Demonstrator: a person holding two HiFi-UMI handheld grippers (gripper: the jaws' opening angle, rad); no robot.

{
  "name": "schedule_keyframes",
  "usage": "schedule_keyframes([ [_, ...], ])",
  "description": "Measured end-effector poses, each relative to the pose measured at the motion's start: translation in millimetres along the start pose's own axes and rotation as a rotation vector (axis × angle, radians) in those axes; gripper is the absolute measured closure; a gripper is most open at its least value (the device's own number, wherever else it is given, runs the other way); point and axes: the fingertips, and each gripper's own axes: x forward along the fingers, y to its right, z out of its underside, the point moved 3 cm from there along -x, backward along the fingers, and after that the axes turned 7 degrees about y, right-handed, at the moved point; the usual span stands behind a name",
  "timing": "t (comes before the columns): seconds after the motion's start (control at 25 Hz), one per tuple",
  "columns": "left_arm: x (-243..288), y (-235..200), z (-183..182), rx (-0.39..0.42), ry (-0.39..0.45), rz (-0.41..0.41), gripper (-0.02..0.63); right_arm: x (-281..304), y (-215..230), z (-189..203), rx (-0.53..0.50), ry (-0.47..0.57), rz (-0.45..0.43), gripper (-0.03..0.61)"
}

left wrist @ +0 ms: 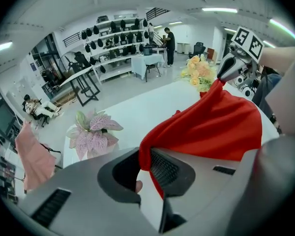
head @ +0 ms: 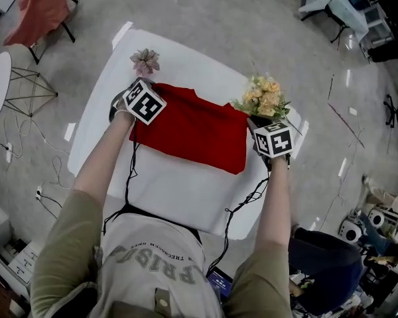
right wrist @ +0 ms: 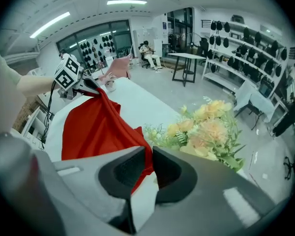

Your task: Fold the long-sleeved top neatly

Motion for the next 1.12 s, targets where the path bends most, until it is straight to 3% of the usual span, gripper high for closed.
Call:
schedule_keyframes([
  [0.12,1.4,5.6,0.9,-0.018,0.009,-0.002,0.531,-5.0,2.0,-0.3,-0.014,0.05,0.053,0.51],
  [0.2,-2.6,4.9,3.4,-0.008,0.006,0.005,0.495,-10.3,-3.1,0.0,-0.017,0.072,0.051,0.372],
  [0.32,-11.6,-1.4,12.8,0.007,-0.001,0.015,0.429,-21.5,-13.0,1.9,-0.023,0.114,0.046,0.357],
  [0.4,-22.5,-0.7,17.8,0.004,0.019,0.029,0.392,-32.4,-24.4,5.2,-0.015,0.154,0.019,0.354],
  [0.44,-30.4,4.7,19.9,0.0,0.036,0.05,0.379,-37.9,-34.9,8.0,-0.008,0.172,-0.015,0.277],
  [0.48,-39.3,14.3,23.4,0.0,0.05,0.081,0.367,-42.8,-48.9,12.6,-0.005,0.183,-0.059,0.25],
  [0.56,-56.4,41.2,37.6,0.019,0.053,0.137,0.337,-50.0,-81.2,29.4,-0.028,0.166,-0.136,0.249],
  [0.64,-68.8,63.9,59.2,0.036,0.031,0.139,0.33,-52.1,-108.3,55.8,-0.098,0.09,-0.155,0.249],
  [0.84,-90.9,85.4,106.6,-0.092,-0.007,0.112,0.33,-40.3,-142.3,107.4,-0.284,-0.085,-0.074,0.249],
  [0.92,-89.1,92.3,122.6,-0.101,-0.05,0.134,0.33,-33.2,-144.6,117.6,-0.342,-0.127,-0.039,0.252],
  [1.04,-81.5,94.8,141.4,-0.066,-0.126,0.147,0.331,-23.9,-148.0,126.7,-0.39,-0.178,-0.031,0.289],
  [1.12,-79.8,94.2,149.1,-0.099,-0.127,0.153,0.381,-22.3,-148.4,131.2,-0.385,-0.183,-0.025,0.37],
])
